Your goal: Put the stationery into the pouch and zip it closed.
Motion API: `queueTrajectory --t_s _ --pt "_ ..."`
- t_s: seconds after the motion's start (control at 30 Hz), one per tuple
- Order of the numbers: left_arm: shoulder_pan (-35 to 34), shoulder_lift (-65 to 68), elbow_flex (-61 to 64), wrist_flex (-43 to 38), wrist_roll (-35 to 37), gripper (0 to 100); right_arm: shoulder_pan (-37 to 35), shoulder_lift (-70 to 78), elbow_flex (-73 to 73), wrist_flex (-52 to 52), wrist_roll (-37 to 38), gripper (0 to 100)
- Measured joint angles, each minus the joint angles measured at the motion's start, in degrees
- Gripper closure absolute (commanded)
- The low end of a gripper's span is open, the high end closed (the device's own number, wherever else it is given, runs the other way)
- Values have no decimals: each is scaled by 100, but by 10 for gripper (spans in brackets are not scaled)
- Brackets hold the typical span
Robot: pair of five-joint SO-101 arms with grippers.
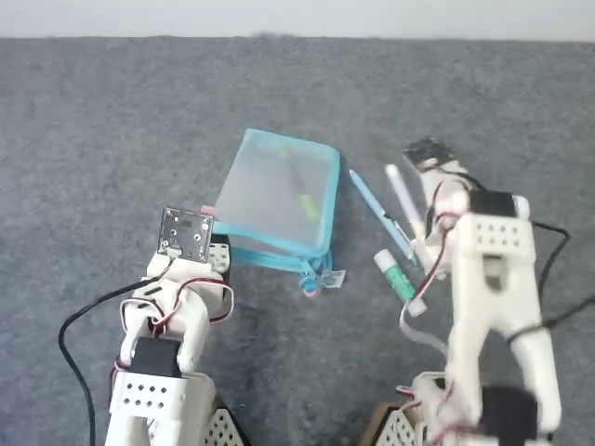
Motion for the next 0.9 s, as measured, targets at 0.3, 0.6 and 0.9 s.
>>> queueTrajectory --t_s 0.3,0.6,0.9 --pt "-255 0 -9 0 290 988 -2391 -2048 0 1556 0 991" --pt "-563 0 -88 0 352 988 -3481 -2215 -53 1776 -378 991" --pt "-554 0 -88 0 360 988 -3692 -1881 -563 2119 -413 991"
